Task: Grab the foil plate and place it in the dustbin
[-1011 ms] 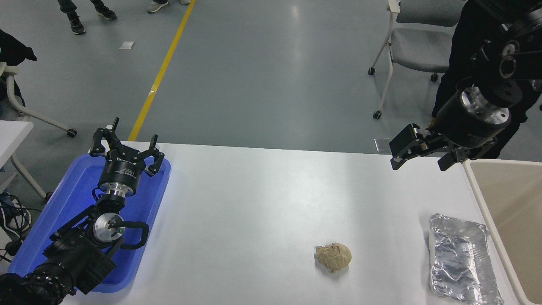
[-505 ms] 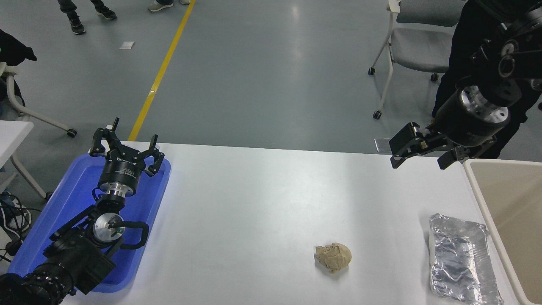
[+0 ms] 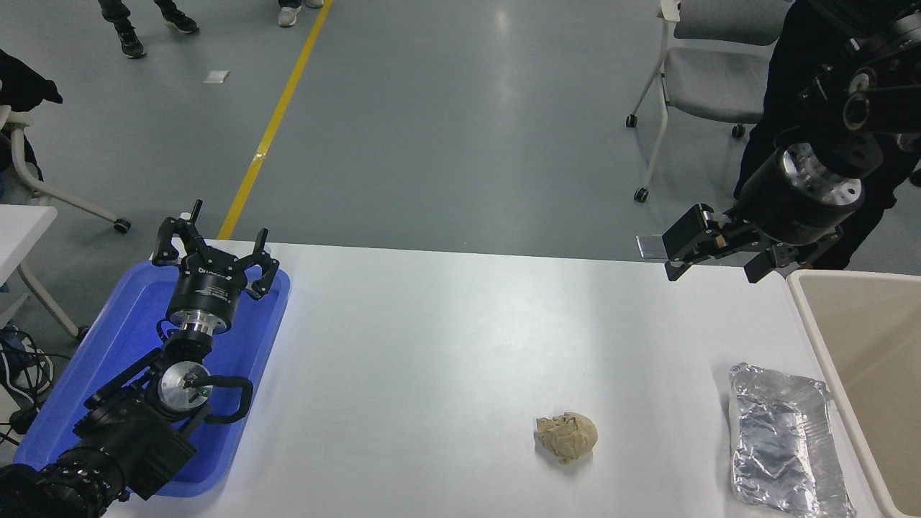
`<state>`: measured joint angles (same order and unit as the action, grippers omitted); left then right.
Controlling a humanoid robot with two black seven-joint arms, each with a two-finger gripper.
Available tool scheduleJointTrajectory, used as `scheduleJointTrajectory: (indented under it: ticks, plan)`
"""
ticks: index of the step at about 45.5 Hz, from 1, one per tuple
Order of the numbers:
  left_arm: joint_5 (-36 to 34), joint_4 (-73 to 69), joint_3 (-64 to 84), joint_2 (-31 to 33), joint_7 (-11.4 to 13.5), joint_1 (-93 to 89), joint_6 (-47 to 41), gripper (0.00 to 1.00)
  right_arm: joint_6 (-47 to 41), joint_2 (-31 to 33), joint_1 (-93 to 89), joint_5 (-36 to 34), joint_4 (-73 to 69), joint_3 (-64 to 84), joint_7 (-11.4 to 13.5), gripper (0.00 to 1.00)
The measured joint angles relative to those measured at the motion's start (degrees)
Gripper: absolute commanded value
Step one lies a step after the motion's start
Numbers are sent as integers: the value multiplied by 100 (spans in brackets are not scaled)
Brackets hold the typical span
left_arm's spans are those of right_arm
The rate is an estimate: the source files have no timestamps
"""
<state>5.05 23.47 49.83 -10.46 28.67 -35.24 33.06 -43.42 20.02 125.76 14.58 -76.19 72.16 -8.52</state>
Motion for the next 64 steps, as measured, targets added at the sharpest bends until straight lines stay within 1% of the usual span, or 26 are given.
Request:
scheduleJointTrajectory:
  ticks: [35,47,59,64]
  plan:
    - [-4,0,0,0,-2,0,0,100,63,75,-264,51,474,102,0,100]
    - [-3,0,0,0,-2,-2,0,100,568,199,-435,70,499,142,0,100]
    - [-1,0,0,0,-2,-3,-1,100,959,366,-573,85,506,496,-1,100]
    - [-1,0,0,0,-2,-3,-2,100,1185,487,-676,259,508,656,-1,100]
